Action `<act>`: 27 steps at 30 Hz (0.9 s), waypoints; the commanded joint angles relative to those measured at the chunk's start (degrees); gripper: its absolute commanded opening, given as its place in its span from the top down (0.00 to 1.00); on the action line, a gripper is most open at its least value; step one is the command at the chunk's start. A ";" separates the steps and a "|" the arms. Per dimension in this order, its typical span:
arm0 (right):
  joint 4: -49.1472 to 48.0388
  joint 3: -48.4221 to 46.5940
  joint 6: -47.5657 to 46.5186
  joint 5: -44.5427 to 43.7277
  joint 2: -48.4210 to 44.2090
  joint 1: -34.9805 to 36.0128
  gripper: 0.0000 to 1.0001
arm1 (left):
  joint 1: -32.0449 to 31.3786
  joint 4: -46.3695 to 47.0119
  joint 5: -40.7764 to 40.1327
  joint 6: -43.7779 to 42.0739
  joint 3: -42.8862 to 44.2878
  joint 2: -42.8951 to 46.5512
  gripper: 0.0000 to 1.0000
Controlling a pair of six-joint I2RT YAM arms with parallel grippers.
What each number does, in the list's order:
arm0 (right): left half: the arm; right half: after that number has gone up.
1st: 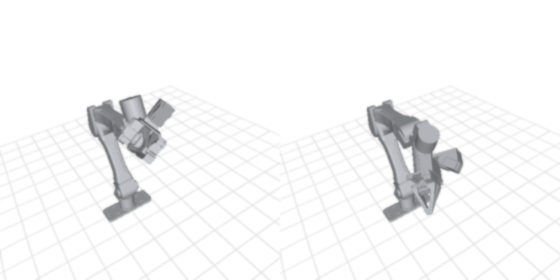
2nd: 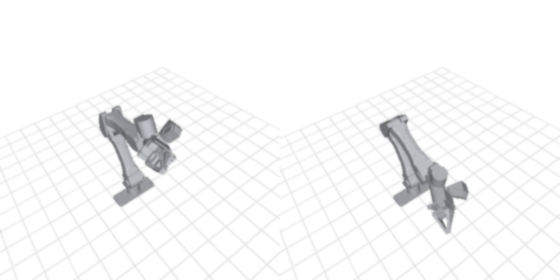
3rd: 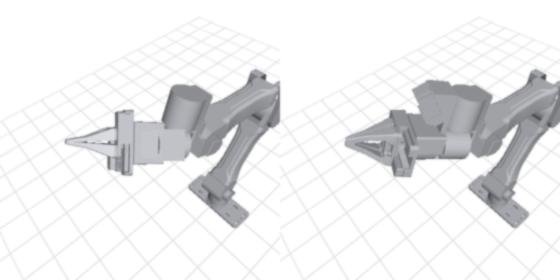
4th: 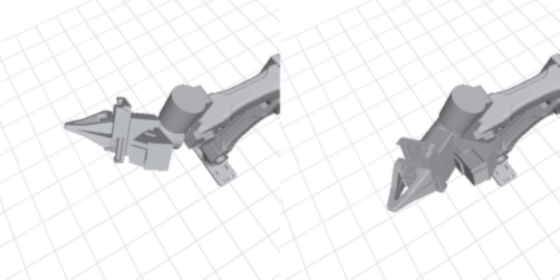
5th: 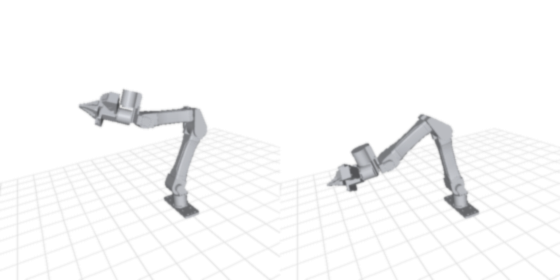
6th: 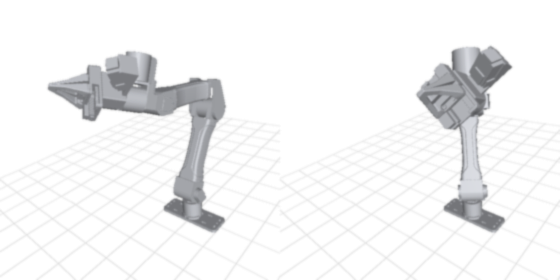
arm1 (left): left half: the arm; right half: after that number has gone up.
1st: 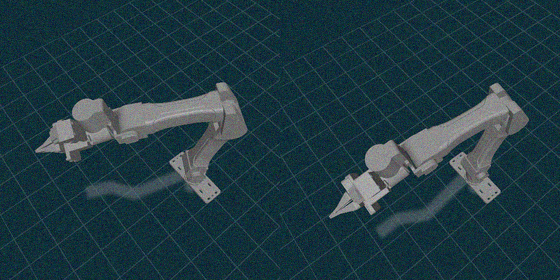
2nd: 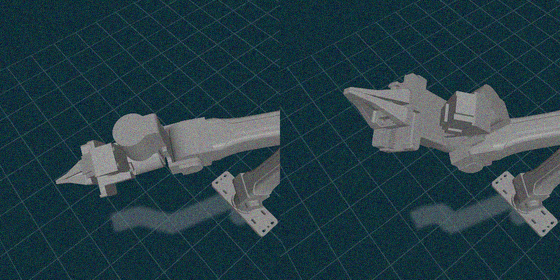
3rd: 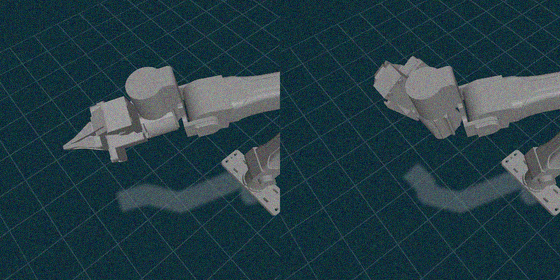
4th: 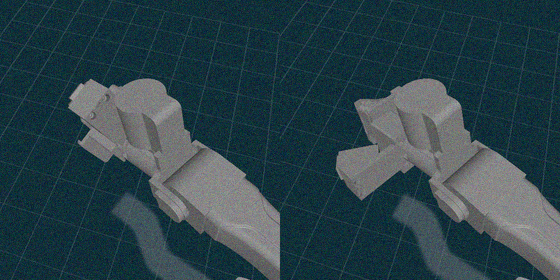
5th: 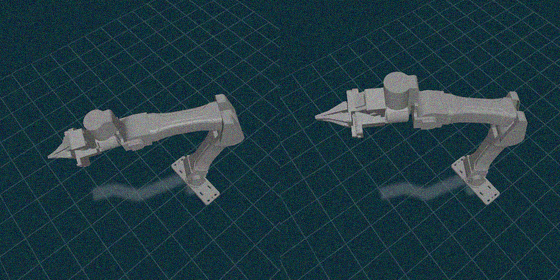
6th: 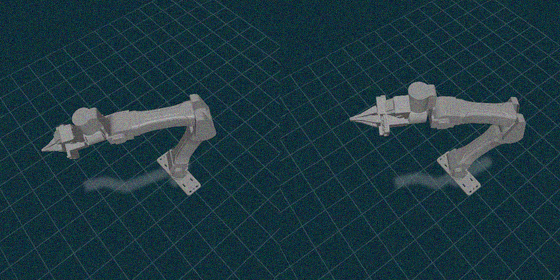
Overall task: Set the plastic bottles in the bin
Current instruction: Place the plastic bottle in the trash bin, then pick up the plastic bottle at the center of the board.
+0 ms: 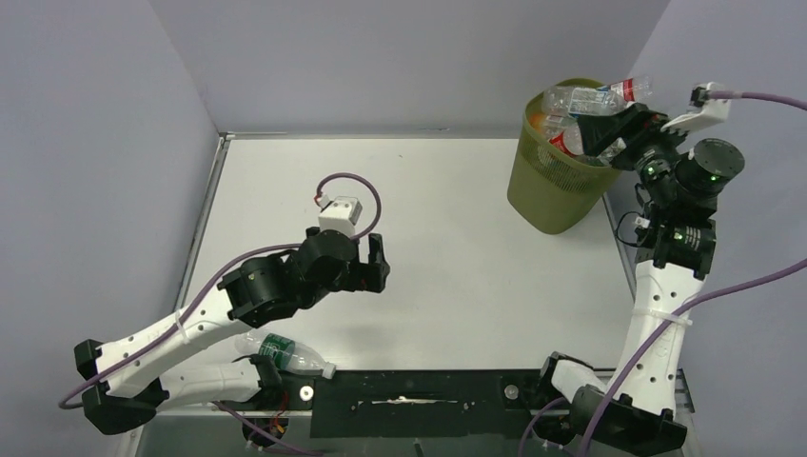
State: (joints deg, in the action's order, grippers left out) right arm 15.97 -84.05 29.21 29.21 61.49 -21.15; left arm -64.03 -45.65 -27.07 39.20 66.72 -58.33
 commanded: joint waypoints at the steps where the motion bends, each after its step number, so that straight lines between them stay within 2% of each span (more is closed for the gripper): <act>1: 5.33 3.56 1.14 7.46 -2.88 3.93 0.01 | 8.15 -6.58 2.65 7.14 2.61 0.09 0.12; 6: 7.82 7.71 1.64 10.63 -4.27 11.01 0.02 | 18.79 -7.78 12.99 8.80 -1.37 0.89 0.13; 10: 10.19 11.07 0.75 9.85 -5.93 18.73 0.04 | 21.62 -6.72 19.04 10.76 -4.90 2.48 0.13; 15: 9.17 21.64 1.16 4.99 -8.85 31.61 0.05 | 21.82 -10.09 16.76 14.23 -6.03 3.65 0.12; 18: 3.77 29.94 4.34 0.51 -10.81 40.91 0.06 | 21.88 -10.58 15.80 15.08 -5.95 4.79 0.13; 20: 0.18 34.45 5.96 -4.95 -11.27 49.71 0.06 | 22.10 -10.45 15.51 15.25 -5.69 5.13 0.13; 23: -4.22 38.32 7.29 -11.63 -10.05 59.67 0.06 | 22.35 -10.27 15.42 15.16 -4.91 4.07 0.12; 27: -10.50 40.66 8.05 -14.75 -4.86 69.19 0.06 | 22.45 -9.78 15.34 14.94 -4.00 2.15 0.13</act>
State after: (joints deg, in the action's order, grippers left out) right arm 17.74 -43.83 35.40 21.63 53.39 41.80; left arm -41.98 -56.58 -11.25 53.63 59.94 -54.92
